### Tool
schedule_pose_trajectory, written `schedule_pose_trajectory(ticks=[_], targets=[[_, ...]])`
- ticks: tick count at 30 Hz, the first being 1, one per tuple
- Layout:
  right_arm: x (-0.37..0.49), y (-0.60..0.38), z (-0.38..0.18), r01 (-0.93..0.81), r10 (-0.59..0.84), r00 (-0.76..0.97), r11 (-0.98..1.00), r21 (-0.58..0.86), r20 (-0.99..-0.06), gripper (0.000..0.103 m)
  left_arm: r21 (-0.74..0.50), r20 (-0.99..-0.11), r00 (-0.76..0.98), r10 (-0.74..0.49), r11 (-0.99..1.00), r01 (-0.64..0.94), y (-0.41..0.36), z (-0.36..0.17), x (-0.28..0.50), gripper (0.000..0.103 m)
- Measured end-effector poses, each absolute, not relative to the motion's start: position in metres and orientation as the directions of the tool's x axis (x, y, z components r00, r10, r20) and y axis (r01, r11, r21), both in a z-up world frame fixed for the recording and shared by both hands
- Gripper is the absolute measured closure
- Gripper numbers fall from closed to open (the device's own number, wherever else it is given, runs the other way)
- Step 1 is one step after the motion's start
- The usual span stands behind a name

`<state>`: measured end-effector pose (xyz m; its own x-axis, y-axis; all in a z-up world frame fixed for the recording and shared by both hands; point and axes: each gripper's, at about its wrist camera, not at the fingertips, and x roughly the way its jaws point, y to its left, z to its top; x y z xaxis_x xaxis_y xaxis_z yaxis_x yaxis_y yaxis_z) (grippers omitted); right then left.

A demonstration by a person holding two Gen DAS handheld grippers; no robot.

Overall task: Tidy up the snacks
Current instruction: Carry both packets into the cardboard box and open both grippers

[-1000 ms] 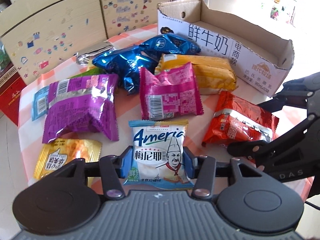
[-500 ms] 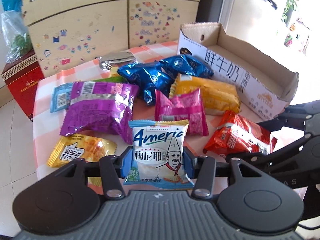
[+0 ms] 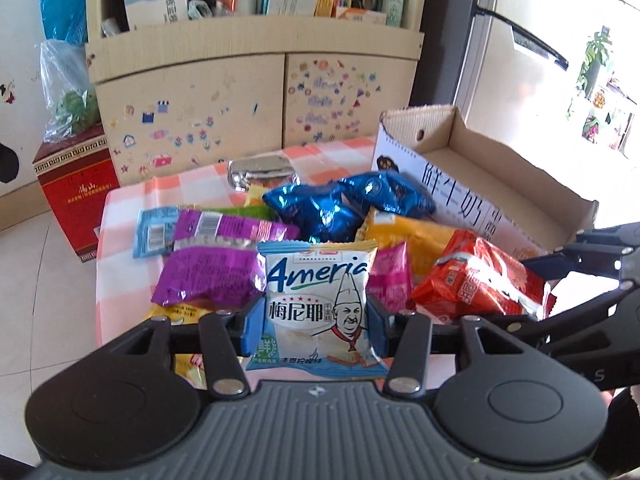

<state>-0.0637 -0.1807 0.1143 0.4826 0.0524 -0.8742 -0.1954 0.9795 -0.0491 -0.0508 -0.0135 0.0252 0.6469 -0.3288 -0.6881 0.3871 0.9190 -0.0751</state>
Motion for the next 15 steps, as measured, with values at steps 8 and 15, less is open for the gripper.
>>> schedule_pose_trajectory(ticks=[8, 15], targets=[[-0.056, -0.194, 0.142, -0.171, 0.002, 0.57, 0.978, -0.117, -0.822, 0.028, -0.126, -0.648, 0.66, -0.379, 0.908, 0.399, -0.022, 0.042, -0.048, 0.053], [-0.046, -0.232, 0.169, -0.113, -0.033, 0.618, 0.985, -0.131, -0.786, 0.028, -0.148, -0.61, 0.664, -0.432, 0.885, 0.441, -0.043, 0.06, -0.044, 0.053]])
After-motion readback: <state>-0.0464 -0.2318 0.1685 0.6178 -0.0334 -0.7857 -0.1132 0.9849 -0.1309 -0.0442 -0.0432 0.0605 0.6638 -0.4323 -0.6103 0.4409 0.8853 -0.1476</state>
